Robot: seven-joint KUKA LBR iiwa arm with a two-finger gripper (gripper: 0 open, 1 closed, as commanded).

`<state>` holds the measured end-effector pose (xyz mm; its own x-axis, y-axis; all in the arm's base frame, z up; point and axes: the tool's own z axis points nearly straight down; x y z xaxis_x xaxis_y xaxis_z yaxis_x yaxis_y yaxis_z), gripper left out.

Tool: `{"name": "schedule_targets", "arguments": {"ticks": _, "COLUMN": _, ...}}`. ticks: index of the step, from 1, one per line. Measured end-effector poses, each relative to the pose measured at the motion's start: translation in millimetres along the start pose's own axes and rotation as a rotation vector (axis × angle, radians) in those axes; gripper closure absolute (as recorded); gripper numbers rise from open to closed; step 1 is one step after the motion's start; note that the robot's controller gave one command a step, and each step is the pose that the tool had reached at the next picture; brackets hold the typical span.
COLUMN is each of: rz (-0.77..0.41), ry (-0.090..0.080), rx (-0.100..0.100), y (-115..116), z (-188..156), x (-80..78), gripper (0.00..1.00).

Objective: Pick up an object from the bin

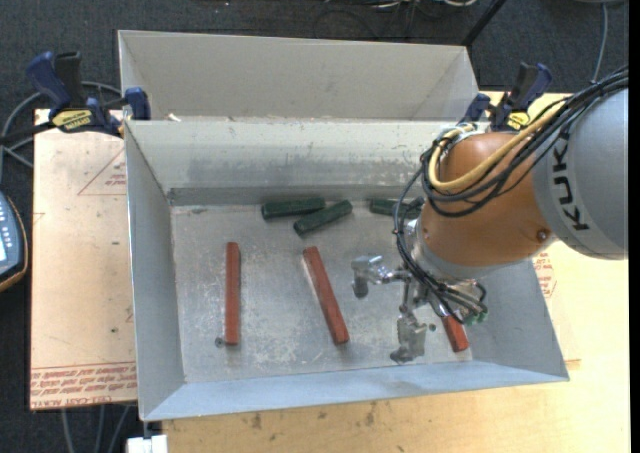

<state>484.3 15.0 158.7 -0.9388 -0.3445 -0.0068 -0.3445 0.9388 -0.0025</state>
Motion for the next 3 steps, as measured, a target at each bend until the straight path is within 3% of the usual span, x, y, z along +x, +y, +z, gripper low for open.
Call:
{"name": "schedule_targets", "arguments": {"ticks": 1, "rz": -0.402, "ry": -0.002, "rx": -0.004, "y": 66, "z": 76, "x": -28.8, "gripper": 0.0}}
{"name": "schedule_targets", "arguments": {"ticks": 2, "rz": -0.369, "ry": -0.002, "rx": 0.001, "y": 13, "z": 30, "x": -50.2, "gripper": 0.0}}
{"name": "schedule_targets", "arguments": {"ticks": 3, "rz": -0.727, "ry": -0.001, "rx": -0.004, "y": 33, "z": -21, "x": -61.2, "gripper": 0.0}}
